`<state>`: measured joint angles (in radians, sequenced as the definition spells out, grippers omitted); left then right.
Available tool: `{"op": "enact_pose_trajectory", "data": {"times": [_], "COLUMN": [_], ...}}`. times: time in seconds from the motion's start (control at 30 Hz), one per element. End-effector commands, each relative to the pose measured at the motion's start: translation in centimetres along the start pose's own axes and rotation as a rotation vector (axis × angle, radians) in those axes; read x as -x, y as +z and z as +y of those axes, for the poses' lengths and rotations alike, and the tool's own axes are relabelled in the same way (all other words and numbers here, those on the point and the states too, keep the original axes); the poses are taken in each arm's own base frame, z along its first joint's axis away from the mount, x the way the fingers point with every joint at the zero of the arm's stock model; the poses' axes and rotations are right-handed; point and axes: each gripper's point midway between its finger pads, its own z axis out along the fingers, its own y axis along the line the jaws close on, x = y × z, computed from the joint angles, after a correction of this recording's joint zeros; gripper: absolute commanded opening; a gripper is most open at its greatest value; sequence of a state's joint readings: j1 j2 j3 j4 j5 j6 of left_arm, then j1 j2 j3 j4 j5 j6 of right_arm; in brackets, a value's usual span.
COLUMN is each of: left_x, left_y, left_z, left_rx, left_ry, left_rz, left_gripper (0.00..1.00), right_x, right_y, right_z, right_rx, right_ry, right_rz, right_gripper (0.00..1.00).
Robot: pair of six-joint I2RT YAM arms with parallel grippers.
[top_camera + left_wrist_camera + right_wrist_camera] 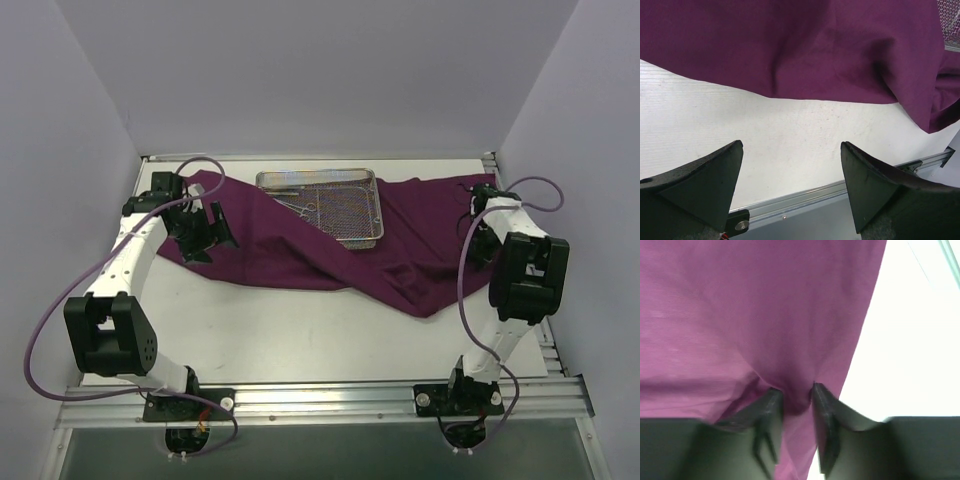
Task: Open and lay out the surgical kit
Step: Open the surgical kit at the center of the board.
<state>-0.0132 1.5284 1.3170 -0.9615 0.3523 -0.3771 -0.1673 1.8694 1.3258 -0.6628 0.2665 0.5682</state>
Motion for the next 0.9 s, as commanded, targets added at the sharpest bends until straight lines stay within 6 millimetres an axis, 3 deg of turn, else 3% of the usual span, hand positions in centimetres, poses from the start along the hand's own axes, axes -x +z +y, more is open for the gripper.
{"op": "enact_pose_trajectory", "data": {"times": [0.0,0.07,0.2,0.3,0.33,0.4,0.43,0.5,0.53,0.6,0.63,0.67,0.73,0.77,0.8,0.87], "left_x": [1.1,0.9,0.7,0.6,0.6,0.4,0.4,0.3,0.4,0.4,0.6,0.6,0.4,0.3,0.2,0.1], "left_y": [-1.6,-1.4,-1.2,-1.2,-1.2,-1.2,-1.2,-1.4,-1.4,-1.6,-1.7,-1.7,-1.9,-2.1,-2.2,-2.7], "left_z": [-1.4,-1.4,-0.8,-0.2,-0.1,0.2,0.3,0.3,0.5,0.4,0.3,0.3,0.3,0.4,0.3,0.2], "left_rx": [-0.052,-0.057,-0.031,-0.003,0.000,0.015,0.019,0.024,0.031,0.033,0.034,0.035,0.042,0.045,0.045,0.045], "left_ry": [0.033,0.030,0.019,0.015,0.017,0.013,0.013,0.008,0.001,-0.001,-0.007,-0.010,-0.021,-0.026,-0.029,-0.038], "left_rz": [-0.058,-0.051,-0.051,-0.054,-0.055,-0.053,-0.056,-0.058,-0.063,-0.065,-0.067,-0.065,-0.060,-0.060,-0.058,-0.075], "left_gripper": [0.88,0.88,0.88,0.90,0.91,0.92,0.92,0.92,0.92,0.92,0.92,0.92,0.92,0.92,0.92,0.92], "right_x": [-1.9,-2.6,-4.9,-6.2,-6.8,-7.3,-7.4,-6.6,-6.2,-3.4,-3.0,-3.3,-0.9,-1.9,-1.5,-3.5], "right_y": [-0.4,0.0,0.5,-0.6,-1.6,-2.8,-4.1,-6.1,-7.2,-10.2,-10.7,-12.3,-15.9,-17.9,-19.3,-22.9], "right_z": [-4.1,-5.7,-9.7,-12.7,-13.5,-12.9,-11.8,-9.5,-7.1,-3.7,-2.0,0.9,6.5,9.8,12.6,18.7], "right_rx": [-0.063,-0.054,-0.072,-0.082,-0.081,-0.015,0.042,0.132,0.179,0.235,0.224,0.261,0.414,0.505,0.575,0.835], "right_ry": [0.050,0.099,0.195,0.267,0.272,0.292,0.284,0.275,0.196,0.110,0.045,-0.072,-0.173,-0.269,-0.331,-0.433], "right_rz": [0.067,0.109,0.204,0.229,0.229,0.244,0.232,0.193,0.144,0.018,-0.002,-0.050,-0.172,-0.208,-0.243,-0.238], "right_gripper": [0.19,0.02,0.00,0.00,0.02,0.21,0.42,0.67,0.72,0.88,0.90,0.91,0.92,0.92,0.91,0.90]}}
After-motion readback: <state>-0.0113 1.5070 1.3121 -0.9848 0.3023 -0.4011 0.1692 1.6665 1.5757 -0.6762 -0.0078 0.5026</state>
